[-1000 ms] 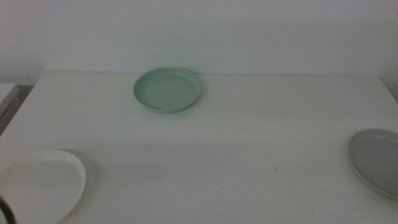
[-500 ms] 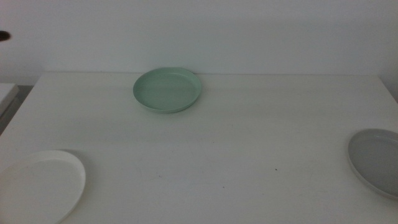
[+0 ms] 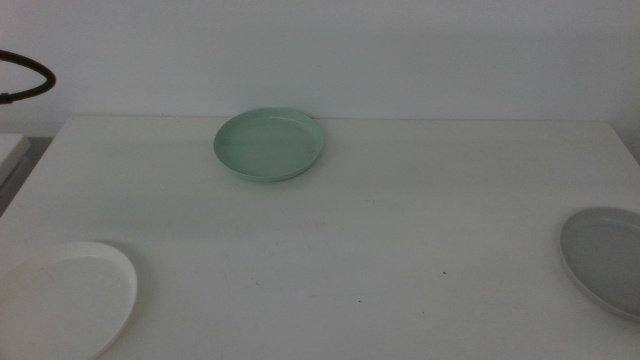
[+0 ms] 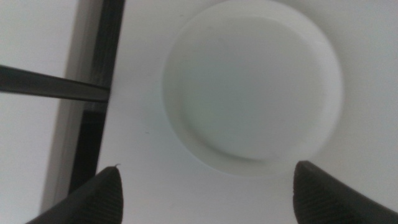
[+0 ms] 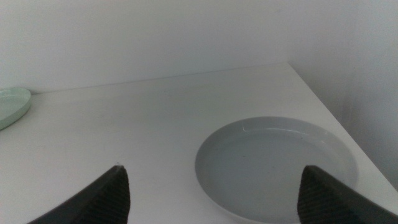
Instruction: Stack the three bowls on top of each other.
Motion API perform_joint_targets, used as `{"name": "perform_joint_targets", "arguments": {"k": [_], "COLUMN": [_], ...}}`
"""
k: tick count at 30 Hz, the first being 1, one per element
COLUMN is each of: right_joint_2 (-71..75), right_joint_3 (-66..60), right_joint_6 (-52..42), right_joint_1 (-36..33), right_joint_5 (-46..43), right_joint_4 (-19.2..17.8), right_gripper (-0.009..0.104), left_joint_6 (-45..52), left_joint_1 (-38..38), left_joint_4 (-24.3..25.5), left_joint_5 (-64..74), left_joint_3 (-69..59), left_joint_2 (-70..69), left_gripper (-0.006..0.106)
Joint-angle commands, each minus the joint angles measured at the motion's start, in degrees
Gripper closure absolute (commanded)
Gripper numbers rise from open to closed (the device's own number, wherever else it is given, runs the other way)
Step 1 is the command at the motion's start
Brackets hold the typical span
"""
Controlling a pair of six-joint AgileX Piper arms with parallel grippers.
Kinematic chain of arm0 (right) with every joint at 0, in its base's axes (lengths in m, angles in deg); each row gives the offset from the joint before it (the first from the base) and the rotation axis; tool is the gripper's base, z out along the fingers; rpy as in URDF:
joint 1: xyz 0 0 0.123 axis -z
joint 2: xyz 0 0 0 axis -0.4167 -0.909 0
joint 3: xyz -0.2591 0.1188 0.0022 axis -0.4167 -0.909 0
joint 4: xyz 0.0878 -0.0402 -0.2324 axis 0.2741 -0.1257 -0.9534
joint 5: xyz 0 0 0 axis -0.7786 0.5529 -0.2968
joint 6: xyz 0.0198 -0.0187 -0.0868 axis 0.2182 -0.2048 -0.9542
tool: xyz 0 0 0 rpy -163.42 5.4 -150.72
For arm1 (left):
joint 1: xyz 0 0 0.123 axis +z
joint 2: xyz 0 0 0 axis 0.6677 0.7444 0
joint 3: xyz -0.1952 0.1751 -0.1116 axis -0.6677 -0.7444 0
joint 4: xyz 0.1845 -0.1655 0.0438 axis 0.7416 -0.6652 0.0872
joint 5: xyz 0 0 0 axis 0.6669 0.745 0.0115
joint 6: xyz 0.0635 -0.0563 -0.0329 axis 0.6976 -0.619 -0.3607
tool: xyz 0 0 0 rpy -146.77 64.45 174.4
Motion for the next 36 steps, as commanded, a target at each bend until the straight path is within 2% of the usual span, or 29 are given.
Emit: {"name": "perform_joint_targets", "arguments": {"k": [1,12,24,36], "right_joint_2": [0.2,0.2,0.2,0.2], "right_joint_3": [-0.2,-0.2,-0.2,-0.2], "right_joint_6": [-0.2,-0.2,-0.2,-0.2], "right_joint_1": [-0.1,-0.1,-0.1,-0.1], "right_joint_5": [-0.5,-0.5,-0.5,-0.5], "right_joint_4": [-0.3,-0.3,-0.3,-0.3], "right_gripper": [0.002,0.002,0.002,0.002], "left_joint_6": [1.8,13.7,16.6,18.5], "left_joint_1": [2.3,12.0,12.3,12.3], "left_joint_4": [0.0,-8.7,-11.8,-11.2], "left_joint_5": [-2.4,-12.3,-19.6,-22.9], "left_joint_3": [0.5,0.5,0.5,0.5], "left_joint_2": [2.4,15.1,33.3,42.5], "left_gripper": [0.007,0.007,0.007,0.010]}}
